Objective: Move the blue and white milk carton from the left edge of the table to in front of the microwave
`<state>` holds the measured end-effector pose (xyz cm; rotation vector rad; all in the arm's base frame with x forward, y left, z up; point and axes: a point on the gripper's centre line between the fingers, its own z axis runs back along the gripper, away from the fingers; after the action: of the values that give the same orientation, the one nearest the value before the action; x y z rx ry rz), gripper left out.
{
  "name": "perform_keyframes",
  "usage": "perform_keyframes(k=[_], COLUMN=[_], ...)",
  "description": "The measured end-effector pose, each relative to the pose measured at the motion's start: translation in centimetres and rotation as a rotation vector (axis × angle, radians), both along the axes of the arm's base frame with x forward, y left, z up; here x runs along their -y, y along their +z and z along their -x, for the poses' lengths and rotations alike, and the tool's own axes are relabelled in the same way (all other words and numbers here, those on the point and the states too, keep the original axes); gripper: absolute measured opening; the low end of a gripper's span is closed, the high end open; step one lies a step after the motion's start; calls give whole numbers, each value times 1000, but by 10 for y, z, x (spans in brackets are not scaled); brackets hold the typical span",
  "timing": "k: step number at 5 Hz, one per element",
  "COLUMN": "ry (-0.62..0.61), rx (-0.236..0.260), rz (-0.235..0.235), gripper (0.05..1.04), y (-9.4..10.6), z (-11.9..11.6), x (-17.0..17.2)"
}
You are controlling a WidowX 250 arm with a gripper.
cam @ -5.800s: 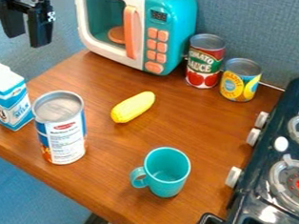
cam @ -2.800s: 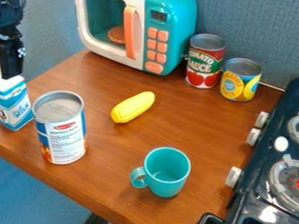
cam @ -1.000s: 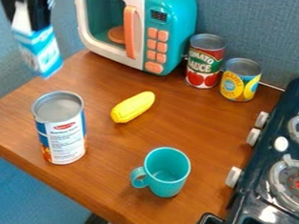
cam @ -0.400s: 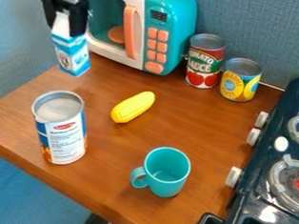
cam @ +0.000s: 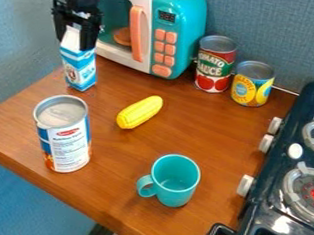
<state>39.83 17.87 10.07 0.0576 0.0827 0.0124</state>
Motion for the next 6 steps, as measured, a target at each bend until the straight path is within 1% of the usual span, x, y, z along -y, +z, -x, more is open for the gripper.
perform_keyframes(k=[1, 2, 3, 4, 5, 6], ry=[5, 36, 50, 65, 57, 43], rx=[-9, -28, -11, -6, 12, 87], rz=[-6, 3, 17, 20, 29, 15], gripper=[845, 905, 1016, 1009, 1009, 1009], y=[2, 2, 2, -1, 2, 32], z=[-3, -2, -4, -5, -3, 2], x=[3, 3, 5, 6, 9, 13])
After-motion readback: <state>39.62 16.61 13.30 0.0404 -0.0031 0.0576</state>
